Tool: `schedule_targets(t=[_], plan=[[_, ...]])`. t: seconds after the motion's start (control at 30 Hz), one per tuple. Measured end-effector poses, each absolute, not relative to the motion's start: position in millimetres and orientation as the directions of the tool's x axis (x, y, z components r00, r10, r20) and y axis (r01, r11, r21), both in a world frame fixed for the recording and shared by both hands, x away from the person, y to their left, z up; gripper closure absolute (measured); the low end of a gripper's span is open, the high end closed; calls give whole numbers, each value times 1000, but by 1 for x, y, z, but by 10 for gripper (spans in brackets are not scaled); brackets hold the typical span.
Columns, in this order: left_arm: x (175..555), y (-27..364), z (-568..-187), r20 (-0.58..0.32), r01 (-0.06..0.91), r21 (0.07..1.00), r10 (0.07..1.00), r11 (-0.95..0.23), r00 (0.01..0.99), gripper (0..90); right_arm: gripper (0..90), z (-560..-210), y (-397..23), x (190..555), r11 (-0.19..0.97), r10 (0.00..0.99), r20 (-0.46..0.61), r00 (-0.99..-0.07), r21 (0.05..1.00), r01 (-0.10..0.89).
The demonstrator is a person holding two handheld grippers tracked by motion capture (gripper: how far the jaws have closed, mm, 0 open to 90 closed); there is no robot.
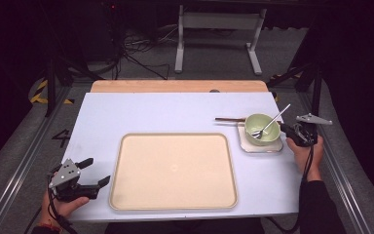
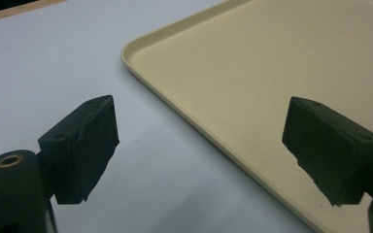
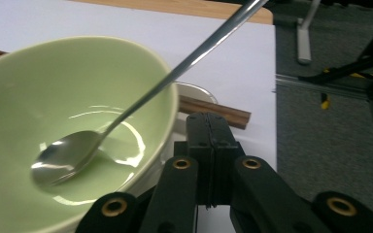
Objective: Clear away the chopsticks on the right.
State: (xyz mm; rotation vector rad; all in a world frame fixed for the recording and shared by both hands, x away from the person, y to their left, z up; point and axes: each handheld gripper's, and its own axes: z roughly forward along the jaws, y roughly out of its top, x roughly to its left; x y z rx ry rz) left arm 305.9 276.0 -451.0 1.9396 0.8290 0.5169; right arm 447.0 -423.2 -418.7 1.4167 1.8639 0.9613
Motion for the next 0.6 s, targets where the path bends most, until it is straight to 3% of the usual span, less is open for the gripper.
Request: schedule_targets(t=[0.3,0.6], plan=[[298,280,-451,27,340,877,741,-340,671,144,900,-417,-435,470,62,978,54,-200,844,532],[290,285,-452,61,346,866,763,-360,643,148,900,-423,-433,495,63,978,62,-201,825,562]])
